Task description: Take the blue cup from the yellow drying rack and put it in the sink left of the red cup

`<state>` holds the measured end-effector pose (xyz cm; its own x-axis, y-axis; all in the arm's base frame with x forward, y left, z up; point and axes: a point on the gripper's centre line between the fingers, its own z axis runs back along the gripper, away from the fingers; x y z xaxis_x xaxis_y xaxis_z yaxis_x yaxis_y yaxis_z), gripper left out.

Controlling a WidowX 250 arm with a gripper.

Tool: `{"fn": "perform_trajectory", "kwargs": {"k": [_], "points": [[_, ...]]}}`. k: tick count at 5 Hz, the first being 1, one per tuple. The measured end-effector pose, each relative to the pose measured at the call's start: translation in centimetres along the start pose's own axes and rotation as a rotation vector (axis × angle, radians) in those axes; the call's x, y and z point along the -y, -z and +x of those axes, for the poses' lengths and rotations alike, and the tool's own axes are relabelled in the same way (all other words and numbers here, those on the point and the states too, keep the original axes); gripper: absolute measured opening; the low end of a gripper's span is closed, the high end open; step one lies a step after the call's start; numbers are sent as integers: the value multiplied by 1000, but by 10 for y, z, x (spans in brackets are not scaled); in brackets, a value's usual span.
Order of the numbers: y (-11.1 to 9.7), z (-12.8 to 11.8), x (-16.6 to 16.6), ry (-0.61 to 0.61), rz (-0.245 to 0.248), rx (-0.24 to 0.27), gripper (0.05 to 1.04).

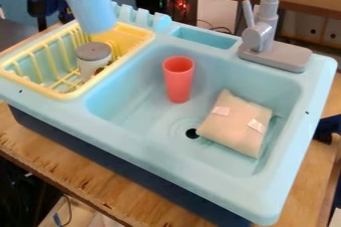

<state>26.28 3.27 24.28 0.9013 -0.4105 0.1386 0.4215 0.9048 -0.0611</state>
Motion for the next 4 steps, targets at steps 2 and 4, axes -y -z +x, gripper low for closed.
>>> {"fn": "perform_trajectory", "kwargs": {"k": [2, 4], "points": [[38, -15, 16, 66, -87, -81, 88], [60, -31, 24, 102, -105, -94, 88]]}}
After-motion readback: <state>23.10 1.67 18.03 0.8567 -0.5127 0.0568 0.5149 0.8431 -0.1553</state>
